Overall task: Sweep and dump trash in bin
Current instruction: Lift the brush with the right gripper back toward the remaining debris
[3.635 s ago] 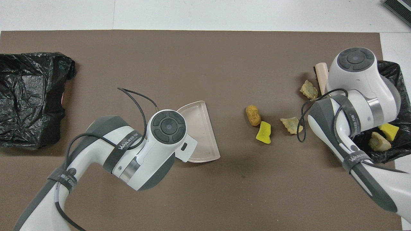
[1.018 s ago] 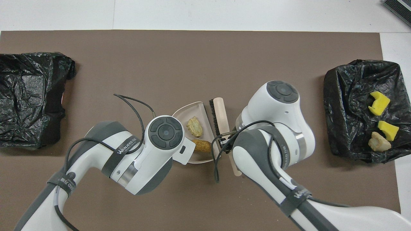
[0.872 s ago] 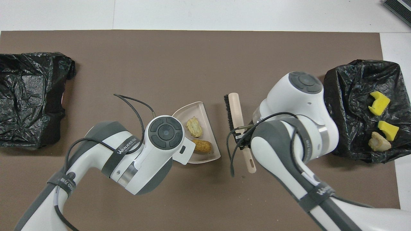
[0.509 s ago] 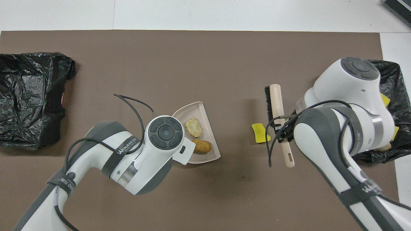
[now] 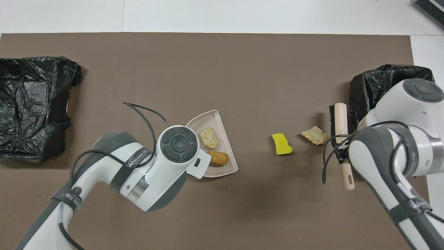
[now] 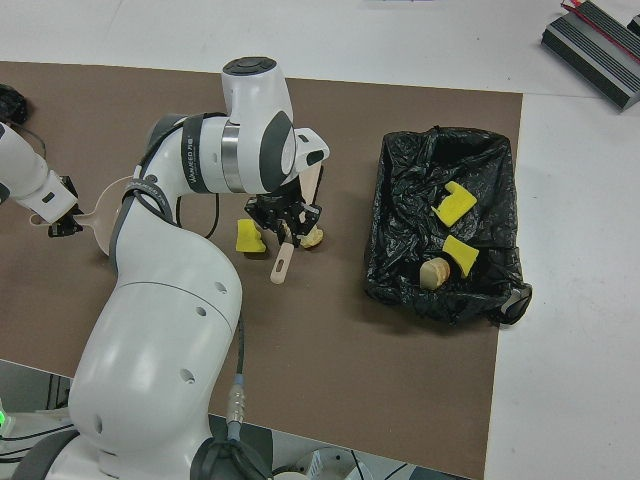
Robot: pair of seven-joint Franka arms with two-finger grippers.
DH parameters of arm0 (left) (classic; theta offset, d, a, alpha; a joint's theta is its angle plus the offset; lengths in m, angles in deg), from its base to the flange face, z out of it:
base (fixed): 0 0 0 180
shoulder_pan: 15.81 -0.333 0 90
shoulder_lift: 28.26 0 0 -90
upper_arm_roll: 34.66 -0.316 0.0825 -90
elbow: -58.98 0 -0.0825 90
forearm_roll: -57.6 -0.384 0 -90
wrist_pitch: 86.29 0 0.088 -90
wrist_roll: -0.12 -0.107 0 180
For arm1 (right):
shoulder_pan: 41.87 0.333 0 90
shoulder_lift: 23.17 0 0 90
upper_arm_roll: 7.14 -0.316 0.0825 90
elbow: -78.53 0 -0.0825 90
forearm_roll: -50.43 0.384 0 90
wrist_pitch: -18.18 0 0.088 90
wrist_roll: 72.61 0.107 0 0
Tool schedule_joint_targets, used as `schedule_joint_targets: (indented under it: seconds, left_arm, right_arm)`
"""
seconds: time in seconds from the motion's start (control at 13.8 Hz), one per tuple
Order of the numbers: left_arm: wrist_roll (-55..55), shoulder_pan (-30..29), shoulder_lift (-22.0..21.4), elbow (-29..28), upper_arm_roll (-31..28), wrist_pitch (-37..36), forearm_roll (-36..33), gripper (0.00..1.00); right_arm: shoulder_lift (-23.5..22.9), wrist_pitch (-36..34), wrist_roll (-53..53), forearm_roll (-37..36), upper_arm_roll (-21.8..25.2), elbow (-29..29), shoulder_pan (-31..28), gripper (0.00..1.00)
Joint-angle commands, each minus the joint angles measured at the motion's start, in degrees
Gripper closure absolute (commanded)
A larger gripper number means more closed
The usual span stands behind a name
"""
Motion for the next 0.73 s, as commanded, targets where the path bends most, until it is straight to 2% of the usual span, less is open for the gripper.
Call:
schedule_joint_targets:
  seconds: [0.0,0.22,0.36,0.65]
  left_arm:
    - [0.3,0.8,-2.7,-3.6,-0.4,1.0,-0.4,1.0]
    - [0.2,0.8,-3.2,-4.2,-0.4,1.1,-0.4,1.0]
    - [0.2,0.8,-3.5,-4.7,-0.4,1.1,-0.4,1.0]
    - [0.1,0.8,-3.6,-5.1,-0.4,1.1,-0.4,1.0]
  right_arm:
    - [7.9,10.4,-1.8,-1.1,-0.9,14.4,-0.4,1.0]
    - [7.2,11.6,-1.6,0.0,-1.5,15.2,1.2,1.0]
    - [6.6,11.6,-1.0,0.8,-1.5,14.6,5.6,1.0]
    - [4.3,14.1,-1.6,7.7,-1.5,12.5,13.0,1.0]
